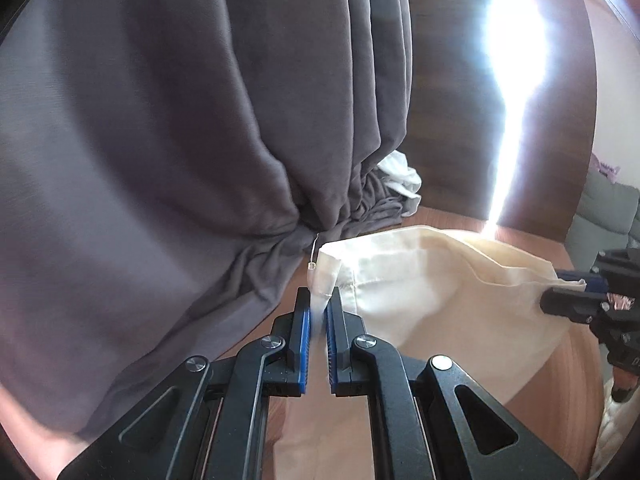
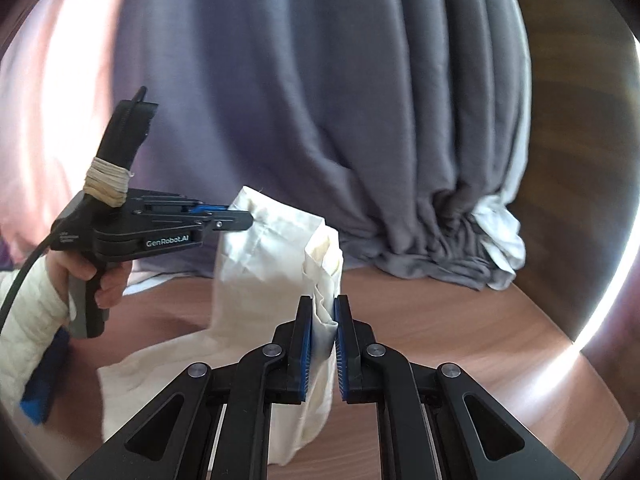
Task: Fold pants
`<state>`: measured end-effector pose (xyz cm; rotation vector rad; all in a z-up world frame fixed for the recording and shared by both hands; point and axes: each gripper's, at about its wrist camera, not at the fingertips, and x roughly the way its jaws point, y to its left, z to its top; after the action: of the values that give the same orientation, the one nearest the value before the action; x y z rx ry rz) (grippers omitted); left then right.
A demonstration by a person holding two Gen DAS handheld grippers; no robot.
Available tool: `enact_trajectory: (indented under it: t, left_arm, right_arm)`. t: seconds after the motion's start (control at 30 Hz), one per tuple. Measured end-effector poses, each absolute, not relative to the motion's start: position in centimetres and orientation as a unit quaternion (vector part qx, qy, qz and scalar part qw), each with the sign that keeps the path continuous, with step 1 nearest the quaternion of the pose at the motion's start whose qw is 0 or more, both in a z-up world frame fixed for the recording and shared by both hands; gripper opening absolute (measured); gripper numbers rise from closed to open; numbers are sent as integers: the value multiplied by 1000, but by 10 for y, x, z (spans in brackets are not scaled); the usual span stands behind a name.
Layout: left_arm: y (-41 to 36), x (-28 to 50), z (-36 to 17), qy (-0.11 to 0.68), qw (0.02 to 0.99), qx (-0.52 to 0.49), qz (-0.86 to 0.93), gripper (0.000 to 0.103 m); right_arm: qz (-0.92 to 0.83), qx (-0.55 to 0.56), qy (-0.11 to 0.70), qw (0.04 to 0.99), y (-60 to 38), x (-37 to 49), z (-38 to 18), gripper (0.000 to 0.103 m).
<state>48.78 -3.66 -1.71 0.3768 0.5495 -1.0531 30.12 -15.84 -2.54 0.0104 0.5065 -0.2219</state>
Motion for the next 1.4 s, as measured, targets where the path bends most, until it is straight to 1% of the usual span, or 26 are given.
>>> enact_trajectory:
  t: [0.1, 0.43, 0.6, 0.8, 1.03, 1.1, 1.27, 1.33, 1.4]
  left_arm:
    - [-20, 481, -15, 254, 818, 187, -481, 9]
    - [17, 448, -8, 252, 823, 279, -426, 9]
    - [41, 437, -20, 283, 820, 310, -390, 9]
    - [66, 423, -34, 331, 819, 319, -342, 9]
    - [95, 416, -55, 395, 835, 287, -253, 13]
    - [102, 412, -59, 395, 842, 287, -228, 14]
    - [117, 406, -67, 397, 853, 296, -165, 27]
    - [121, 401, -68, 391, 856, 310, -137, 39]
    - [123, 396, -66, 380, 860, 319, -121, 43]
  right_arm:
    - [-86, -4, 251, 964, -138, 300, -26, 11]
    - [8, -24, 275, 961, -86, 285, -31, 11]
    - [54, -30, 294, 954, -67, 281, -40, 11]
    - [121, -31, 331, 935, -45, 280, -58, 11]
    - [194, -49, 382, 902, -21, 278, -88, 11]
    - [206, -56, 392, 895, -17, 279, -98, 11]
    - [233, -71, 417, 876, -8, 281, -121, 11]
    - [245, -74, 426, 868, -5, 281, -128, 11]
    - [256, -78, 433, 861, 3, 275, -133, 11]
